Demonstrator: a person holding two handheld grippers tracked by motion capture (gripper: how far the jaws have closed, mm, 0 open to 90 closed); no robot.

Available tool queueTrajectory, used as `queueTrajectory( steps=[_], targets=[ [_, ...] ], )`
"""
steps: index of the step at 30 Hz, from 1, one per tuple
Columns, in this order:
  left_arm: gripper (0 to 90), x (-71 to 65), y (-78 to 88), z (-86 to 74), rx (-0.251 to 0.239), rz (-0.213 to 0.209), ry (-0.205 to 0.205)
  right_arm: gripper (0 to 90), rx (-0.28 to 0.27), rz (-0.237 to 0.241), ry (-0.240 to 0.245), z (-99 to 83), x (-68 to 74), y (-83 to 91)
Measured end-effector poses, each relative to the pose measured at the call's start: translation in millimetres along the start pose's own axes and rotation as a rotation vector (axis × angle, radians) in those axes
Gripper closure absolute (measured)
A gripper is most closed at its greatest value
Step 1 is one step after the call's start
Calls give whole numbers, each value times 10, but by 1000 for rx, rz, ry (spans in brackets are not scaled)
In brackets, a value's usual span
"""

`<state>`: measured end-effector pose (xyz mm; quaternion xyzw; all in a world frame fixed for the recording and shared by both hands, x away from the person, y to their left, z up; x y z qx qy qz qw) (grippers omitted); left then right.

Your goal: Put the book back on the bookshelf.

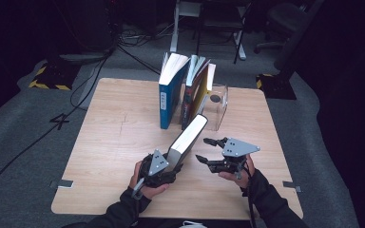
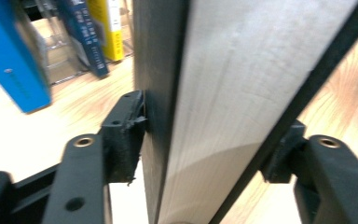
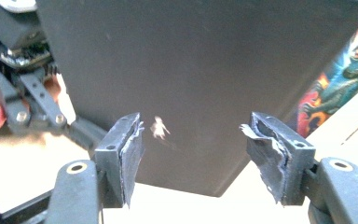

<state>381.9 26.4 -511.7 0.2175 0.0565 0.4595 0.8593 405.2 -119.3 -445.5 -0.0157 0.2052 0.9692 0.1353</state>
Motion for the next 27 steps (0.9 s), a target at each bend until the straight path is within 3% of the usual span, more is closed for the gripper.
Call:
queueTrajectory(
  steps=[3,5,6,11,12,16,22,23,24,27],
  targets=[
    [468,128,-8,-1,12,-24,35,366,-1,-9,-10,-23,-37,36],
    [515,243,-5,-30,18,-33,23,366,5,-11,-15,-54,-51,62],
    [527,274,5,-40,20,-61,5,366,6,-12,-16,-71,-57,74],
    [531,289,20,-41,32,-83,-28,358,34,-19,-31,-190,-90,109],
    [531,291,36,-47,34,-108,-34,354,41,-21,-37,-222,-96,111],
    [528,255,108,-76,30,-178,-48,349,67,-17,-50,-315,-93,91],
    [523,109,243,-121,34,-291,-106,335,76,39,-46,-357,-1,91],
    [522,109,243,-121,34,-291,-106,333,73,51,-46,-349,19,97],
    [520,42,278,-132,35,-330,-105,333,69,59,-39,-335,45,107],
    [516,-31,308,-136,38,-370,-128,328,66,90,-24,-312,103,124]
  ],
)
Point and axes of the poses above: each handheld gripper's, and its own axes: y roughly backward along the jaws, z roughly out of its top, x roughly to its left, the point moved 9 cm from there along -y, roughly forward along the jaws, and after that the axes turned 13 degrees about z, right-handed, at the moved point
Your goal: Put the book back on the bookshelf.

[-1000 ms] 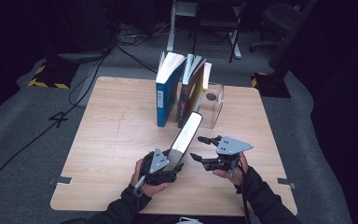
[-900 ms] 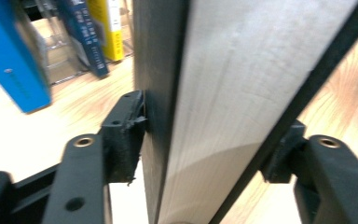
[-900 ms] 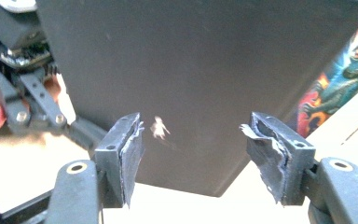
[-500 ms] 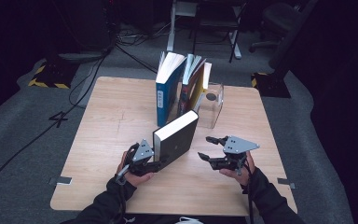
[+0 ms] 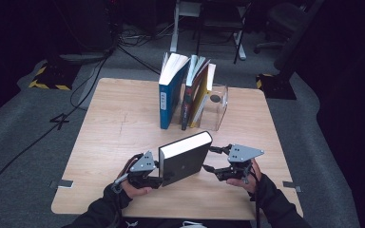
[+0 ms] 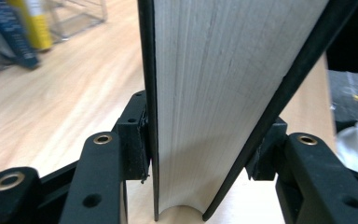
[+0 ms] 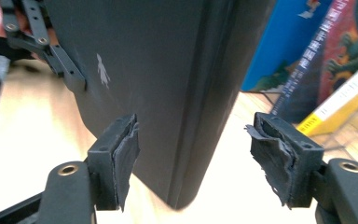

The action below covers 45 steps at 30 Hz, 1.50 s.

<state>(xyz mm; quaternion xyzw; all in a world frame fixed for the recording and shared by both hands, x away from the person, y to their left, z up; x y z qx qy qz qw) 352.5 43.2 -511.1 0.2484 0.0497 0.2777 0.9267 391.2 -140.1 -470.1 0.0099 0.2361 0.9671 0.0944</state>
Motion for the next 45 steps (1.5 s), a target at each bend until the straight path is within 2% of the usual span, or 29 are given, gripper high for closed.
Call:
queueTrajectory(
  steps=[3,4,5,6,9,16,21,24,29,31,32,35,38,39,42,43,45],
  targets=[
    [512,-95,-10,12,4,-46,-19,321,-4,45,10,17,67,12],
    [509,-113,-13,15,4,-57,-27,321,-9,72,17,29,106,18],
    [509,-113,-13,15,4,-57,-27,319,-11,84,23,35,123,18],
    [509,-147,-19,19,5,-74,-32,319,-11,84,23,35,123,18],
    [505,-226,-32,30,10,-107,-54,295,-11,134,39,57,184,-4],
    [485,-217,-48,25,17,-141,-63,288,-8,162,47,105,226,-59],
    [437,-100,-27,12,28,-86,-64,360,-18,175,60,120,250,-18],
    [423,-40,-11,3,35,-35,-107,369,-35,174,71,179,286,-5],
    [345,84,-3,-32,65,41,-110,398,-41,171,105,290,343,0],
    [290,152,-5,-52,80,65,-94,421,-53,170,123,376,372,-3],
    [259,181,-16,-60,85,74,-70,432,-55,167,133,416,382,-10],
    [215,206,-24,-63,87,84,-59,445,-60,143,136,488,387,-38],
    [142,250,-38,-83,99,103,-48,458,-73,154,109,529,390,-68],
    [128,295,-50,-119,107,105,-18,487,-74,160,96,539,392,-81],
    [116,327,-53,-154,112,95,2,494,-75,156,88,546,400,-84],
    [107,341,-55,-169,117,101,13,498,-72,157,84,545,403,-82],
    [114,356,-55,-176,120,115,7,501,-61,146,87,539,408,-69]
  ],
)
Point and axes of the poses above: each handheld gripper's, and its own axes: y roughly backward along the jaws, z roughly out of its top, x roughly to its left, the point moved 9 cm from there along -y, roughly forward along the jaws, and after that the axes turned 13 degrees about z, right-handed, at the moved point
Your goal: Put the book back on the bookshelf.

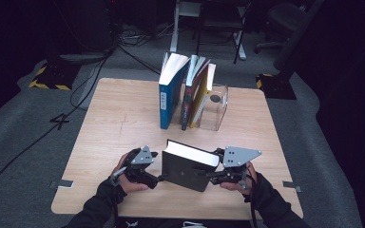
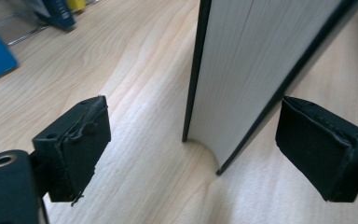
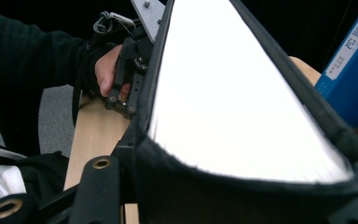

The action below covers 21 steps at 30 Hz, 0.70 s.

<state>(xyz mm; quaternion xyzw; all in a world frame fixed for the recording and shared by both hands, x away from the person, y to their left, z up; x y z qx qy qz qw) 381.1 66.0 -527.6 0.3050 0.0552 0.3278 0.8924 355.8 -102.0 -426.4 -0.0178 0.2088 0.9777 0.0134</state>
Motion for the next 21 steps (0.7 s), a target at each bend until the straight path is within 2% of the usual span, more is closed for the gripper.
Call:
queueTrajectory(
  steps=[2,5,8,11,13,14,15,16,21],
  targets=[
    [146,5,-3,0,-3,2,6,503,11,-13,-9,-5,7,21],
    [144,-2,-44,18,-11,3,21,503,22,-25,-14,-26,17,76],
    [145,-39,-122,74,-26,19,15,500,41,-40,-25,-60,10,167],
    [147,-77,-213,132,-40,25,35,493,67,-57,-33,-90,-1,251],
    [159,-115,-266,166,-43,26,32,484,83,-68,-44,-103,-14,299],
    [162,-115,-266,166,-43,26,32,484,83,-68,-44,-103,-14,299],
    [160,-161,-307,190,-45,12,24,474,92,-53,-75,-98,-24,336],
    [159,-187,-324,197,-43,3,24,472,101,-44,-84,-95,-29,342],
    [157,-242,-363,210,-41,-2,13,468,153,-32,-104,-60,-41,321]
  ],
)
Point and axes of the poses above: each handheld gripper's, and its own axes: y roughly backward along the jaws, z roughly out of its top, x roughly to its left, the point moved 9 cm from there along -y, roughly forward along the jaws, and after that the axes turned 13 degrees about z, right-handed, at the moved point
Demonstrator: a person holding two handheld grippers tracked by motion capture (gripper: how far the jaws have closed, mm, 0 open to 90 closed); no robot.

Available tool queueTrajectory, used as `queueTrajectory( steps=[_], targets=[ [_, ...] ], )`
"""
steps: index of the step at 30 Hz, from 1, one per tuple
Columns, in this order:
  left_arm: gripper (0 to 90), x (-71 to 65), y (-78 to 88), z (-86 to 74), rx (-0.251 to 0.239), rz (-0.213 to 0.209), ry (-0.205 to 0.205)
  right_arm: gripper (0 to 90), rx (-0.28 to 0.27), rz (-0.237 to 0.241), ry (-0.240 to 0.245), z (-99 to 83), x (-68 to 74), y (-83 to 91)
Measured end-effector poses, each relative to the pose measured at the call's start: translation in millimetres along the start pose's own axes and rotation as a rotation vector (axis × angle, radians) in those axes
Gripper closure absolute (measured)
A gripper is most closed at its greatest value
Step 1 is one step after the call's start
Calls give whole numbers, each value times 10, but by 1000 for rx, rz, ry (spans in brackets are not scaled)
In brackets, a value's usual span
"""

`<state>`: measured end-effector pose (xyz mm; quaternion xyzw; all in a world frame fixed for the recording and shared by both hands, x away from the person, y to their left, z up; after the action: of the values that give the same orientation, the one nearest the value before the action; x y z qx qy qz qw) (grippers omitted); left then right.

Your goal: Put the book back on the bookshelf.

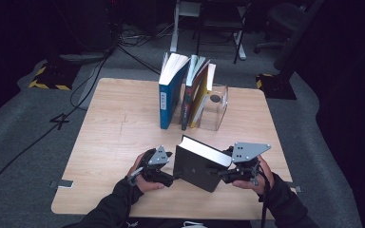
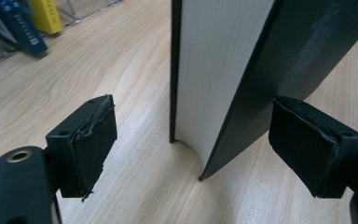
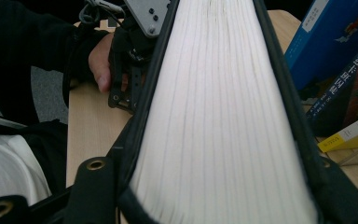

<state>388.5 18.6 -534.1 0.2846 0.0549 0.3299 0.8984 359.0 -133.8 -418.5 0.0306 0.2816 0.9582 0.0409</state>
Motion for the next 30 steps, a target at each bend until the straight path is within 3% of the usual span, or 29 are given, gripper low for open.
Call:
queueTrajectory(
  steps=[3,12,21,25,30],
  targets=[
    [156,5,-7,4,-7,2,2,466,5,6,-25,12,-18,-13],
    [149,66,-61,46,-31,41,-21,472,-1,-45,-64,46,-147,-22],
    [186,65,-35,34,-17,42,-17,485,12,-61,-71,50,-123,-37],
    [211,130,61,-30,19,43,-6,489,34,-65,-54,50,-80,-49],
    [191,288,326,-241,72,69,10,488,36,-71,-53,49,-67,-53]
  ],
)
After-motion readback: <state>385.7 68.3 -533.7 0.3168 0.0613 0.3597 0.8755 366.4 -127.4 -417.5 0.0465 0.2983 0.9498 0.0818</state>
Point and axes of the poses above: each handheld gripper's, and its own axes: y roughly backward along the jaws, z roughly out of its top, x roughly to its left, the point moved 9 cm from there along -y, roughly forward along the jaws, and after that the axes turned 13 degrees about z, right-handed, at the moved point
